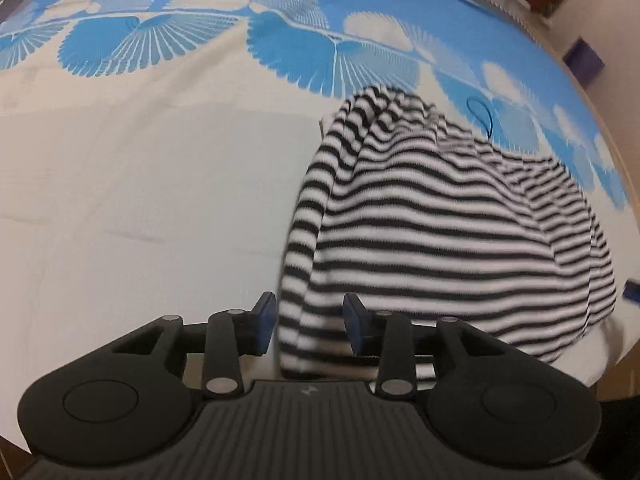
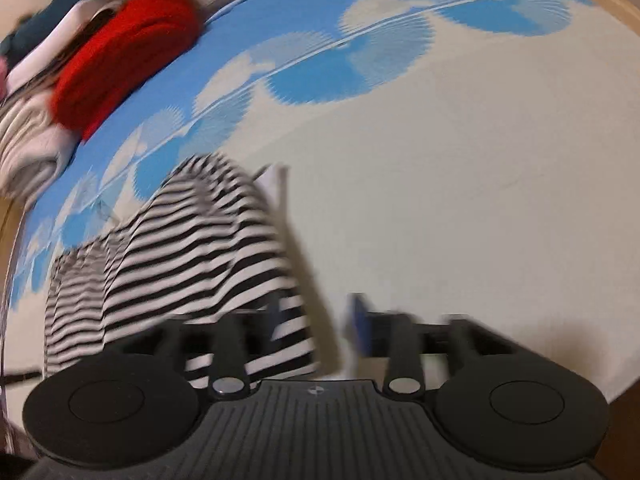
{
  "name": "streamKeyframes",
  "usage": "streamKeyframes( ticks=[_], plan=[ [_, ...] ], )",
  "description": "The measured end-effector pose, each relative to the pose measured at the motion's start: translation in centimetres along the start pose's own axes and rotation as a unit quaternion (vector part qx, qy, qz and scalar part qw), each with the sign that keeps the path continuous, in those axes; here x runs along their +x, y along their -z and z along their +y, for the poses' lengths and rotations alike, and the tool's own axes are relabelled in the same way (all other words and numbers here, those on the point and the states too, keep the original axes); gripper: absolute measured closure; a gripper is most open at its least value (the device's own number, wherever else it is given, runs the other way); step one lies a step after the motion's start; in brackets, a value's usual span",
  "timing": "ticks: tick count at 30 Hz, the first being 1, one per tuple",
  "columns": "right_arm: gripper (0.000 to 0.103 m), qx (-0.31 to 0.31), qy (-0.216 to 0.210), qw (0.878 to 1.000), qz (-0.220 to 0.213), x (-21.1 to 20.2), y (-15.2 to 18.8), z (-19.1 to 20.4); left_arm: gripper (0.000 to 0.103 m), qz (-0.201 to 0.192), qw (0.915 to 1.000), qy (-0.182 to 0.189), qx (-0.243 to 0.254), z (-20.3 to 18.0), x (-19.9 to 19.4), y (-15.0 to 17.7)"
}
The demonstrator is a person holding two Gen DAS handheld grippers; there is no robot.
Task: Fold small clothes
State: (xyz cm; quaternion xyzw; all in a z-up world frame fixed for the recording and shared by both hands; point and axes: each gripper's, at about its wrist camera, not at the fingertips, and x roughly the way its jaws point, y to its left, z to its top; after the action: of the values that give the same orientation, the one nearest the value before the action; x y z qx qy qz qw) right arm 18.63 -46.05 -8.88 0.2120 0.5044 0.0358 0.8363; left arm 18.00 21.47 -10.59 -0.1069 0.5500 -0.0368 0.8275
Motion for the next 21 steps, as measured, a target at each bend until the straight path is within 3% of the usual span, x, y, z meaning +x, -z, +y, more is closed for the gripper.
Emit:
streamKeyframes(
  ticks=[4,5,6,9,11,13,16,19,20,21],
  plan=[
    [0.054,-0.062,0.018,0.997,0.042,2.8,0.7,2.8,0.063,-0.016,0.9995,0.026,0.007,-1.9,0.2,-0.9],
    [0.072,-0.072,0.018,0.996,0.051,3.2,0.9,3.1,0.063,-0.02,0.999,0.037,0.011,-2.2,0.0,-0.8],
    [0.097,-0.081,0.013,0.995,0.058,3.5,1.0,3.5,0.063,-0.024,0.9982,0.053,0.017,-2.8,-0.1,-0.9],
    [0.098,-0.079,0.006,0.996,0.03,2.4,0.6,3.6,0.063,-0.022,0.9956,0.083,0.038,-4.6,0.2,-1.1],
    [0.098,-0.023,0.01,1.0,0.015,1.0,0.3,1.8,0.063,-0.006,0.9942,0.087,0.063,-6.1,0.9,-0.9],
    [0.098,-0.003,0.038,0.999,0.034,1.2,0.6,0.7,0.063,0.036,0.9944,0.052,0.085,-6.8,2.9,-0.6],
    [0.097,-0.058,0.07,0.994,0.066,2.4,1.5,1.9,0.063,0.094,0.9921,-0.009,0.083,-6.5,5.4,-0.4],
    [0.093,-0.062,0.078,0.994,0.051,2.2,1.3,2.7,0.063,0.062,0.9963,0.012,0.059,-5.9,4.4,-1.3],
    [0.093,-0.056,0.08,0.995,0.031,1.7,1.0,2.9,0.063,0.043,0.9975,0.024,0.051,-5.8,3.8,-1.7],
    [0.087,-0.053,0.081,0.995,0.006,1.1,0.7,2.9,0.063,0.031,0.9979,0.037,0.043,-5.6,3.4,-1.9]
  ],
)
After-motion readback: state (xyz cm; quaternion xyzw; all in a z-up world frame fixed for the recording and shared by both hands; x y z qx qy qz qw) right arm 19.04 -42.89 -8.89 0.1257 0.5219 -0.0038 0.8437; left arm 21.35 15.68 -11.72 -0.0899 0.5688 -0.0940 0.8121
